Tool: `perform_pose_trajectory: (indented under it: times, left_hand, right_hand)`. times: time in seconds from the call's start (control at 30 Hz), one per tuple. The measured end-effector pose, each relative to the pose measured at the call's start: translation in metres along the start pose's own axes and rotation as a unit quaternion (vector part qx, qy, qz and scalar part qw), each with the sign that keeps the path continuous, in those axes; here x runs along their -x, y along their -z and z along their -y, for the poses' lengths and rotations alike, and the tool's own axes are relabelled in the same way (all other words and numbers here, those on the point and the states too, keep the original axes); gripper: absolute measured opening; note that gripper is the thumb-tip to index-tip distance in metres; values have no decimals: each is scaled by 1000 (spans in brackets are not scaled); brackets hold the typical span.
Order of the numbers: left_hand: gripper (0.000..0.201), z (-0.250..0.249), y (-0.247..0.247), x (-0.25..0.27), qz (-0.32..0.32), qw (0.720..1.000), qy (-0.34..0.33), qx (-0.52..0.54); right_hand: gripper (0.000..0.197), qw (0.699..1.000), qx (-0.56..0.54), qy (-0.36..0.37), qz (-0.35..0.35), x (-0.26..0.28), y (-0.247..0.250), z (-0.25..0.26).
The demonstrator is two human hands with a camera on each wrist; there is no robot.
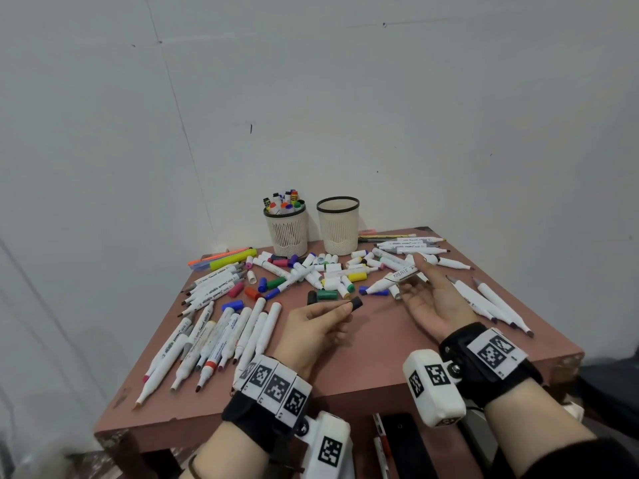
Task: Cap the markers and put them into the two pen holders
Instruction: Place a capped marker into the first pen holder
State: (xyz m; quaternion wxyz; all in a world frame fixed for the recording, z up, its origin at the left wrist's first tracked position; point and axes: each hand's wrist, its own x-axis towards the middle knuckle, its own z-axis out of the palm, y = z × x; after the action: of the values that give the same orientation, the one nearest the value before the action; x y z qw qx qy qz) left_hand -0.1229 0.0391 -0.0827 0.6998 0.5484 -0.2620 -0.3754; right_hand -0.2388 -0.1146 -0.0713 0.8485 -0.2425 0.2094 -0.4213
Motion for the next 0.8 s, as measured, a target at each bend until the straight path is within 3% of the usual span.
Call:
perform_pose_trajectory:
  times: [0.43,0.63,0.8]
  left_hand:
    - [12,3,4,-3,35,999,11,2]
    - [18,2,3,-2,30,999,3,14]
    - [21,3,3,-2,15,999,0,36]
  right_hand:
    - [14,999,26,-10,41,2,2,-2]
    - [27,997,31,-35,66,4,3,-5]
    - [44,990,38,-32,136,1,5,-7]
